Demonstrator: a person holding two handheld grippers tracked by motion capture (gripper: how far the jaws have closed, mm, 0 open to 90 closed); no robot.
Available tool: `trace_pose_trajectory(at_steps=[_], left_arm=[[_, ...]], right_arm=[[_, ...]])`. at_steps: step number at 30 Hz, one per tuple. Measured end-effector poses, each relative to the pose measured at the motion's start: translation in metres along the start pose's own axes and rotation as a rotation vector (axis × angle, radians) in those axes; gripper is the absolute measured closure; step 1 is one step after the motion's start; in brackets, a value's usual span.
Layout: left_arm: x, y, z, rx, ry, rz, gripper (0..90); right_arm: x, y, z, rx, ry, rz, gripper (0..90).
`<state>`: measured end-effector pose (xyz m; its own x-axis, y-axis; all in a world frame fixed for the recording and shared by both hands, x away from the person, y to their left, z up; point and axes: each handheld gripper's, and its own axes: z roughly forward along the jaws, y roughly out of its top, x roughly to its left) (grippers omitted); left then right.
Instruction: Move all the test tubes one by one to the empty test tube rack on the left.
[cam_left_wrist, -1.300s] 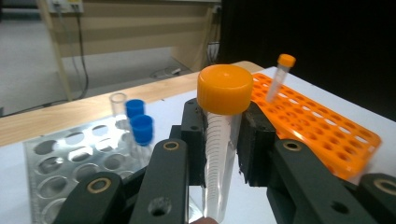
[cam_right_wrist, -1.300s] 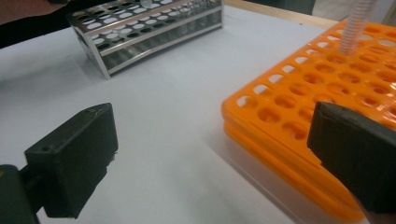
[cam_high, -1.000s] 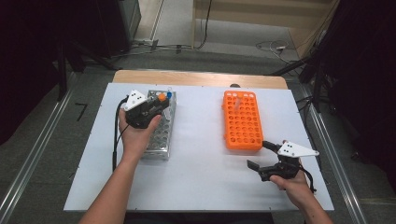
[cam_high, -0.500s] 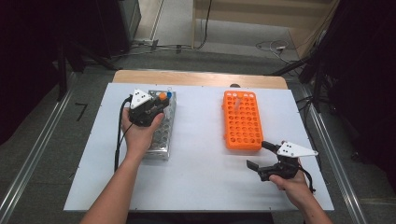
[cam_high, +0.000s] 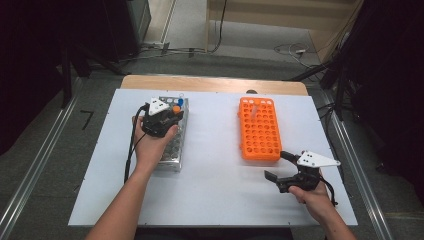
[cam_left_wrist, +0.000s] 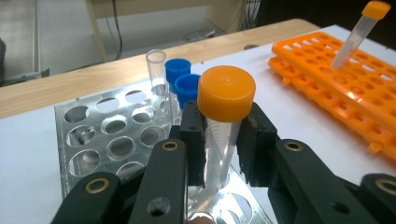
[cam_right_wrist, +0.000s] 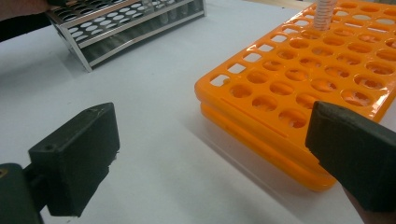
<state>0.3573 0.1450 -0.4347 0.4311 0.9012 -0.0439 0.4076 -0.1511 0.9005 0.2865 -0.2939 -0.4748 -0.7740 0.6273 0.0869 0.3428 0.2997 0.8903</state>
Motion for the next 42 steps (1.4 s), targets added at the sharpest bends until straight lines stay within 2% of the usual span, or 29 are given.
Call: trace_pose_trajectory(at_steps=[3,6,10,14,20,27,34,38,42], left_arm=[[-0.002,0.001,0.002,0.028,-0.003,0.015,73.6],[-0.001,0.001,0.002,0.031,-0.013,0.004,70.6],[0.001,0.002,-0.001,0.016,-0.036,-0.028,57.5],[0.0,0.003,-0.008,-0.008,-0.077,-0.056,47.0],[-0.006,0.002,-0.023,-0.058,-0.137,-0.08,27.1],[-0.019,-0.01,-0.038,-0.069,-0.2,-0.086,9.5],[-0.03,-0.022,-0.051,-0.108,-0.25,-0.081,4.4],[-0.035,-0.025,-0.055,-0.102,-0.267,-0.074,2.7],[-0.04,-0.027,-0.056,-0.108,-0.284,-0.072,1.6]], right_arm=[[0.0,0.0,0.0,0.003,-0.002,0.008,1.4],[-0.001,-0.001,0.001,0.004,-0.004,0.01,1.5],[-0.001,0.0,0.002,-0.001,-0.008,0.01,1.6],[-0.003,0.002,0.001,-0.011,-0.023,0.018,2.0],[-0.009,0.011,0.003,-0.03,-0.047,0.039,3.1],[-0.016,0.026,0.013,-0.027,-0.073,0.046,4.4],[-0.025,0.043,0.028,-0.033,-0.089,0.038,5.2],[-0.033,0.054,0.041,-0.024,-0.107,0.034,6.2],[-0.041,0.064,0.053,-0.025,-0.124,0.05,8.6]])
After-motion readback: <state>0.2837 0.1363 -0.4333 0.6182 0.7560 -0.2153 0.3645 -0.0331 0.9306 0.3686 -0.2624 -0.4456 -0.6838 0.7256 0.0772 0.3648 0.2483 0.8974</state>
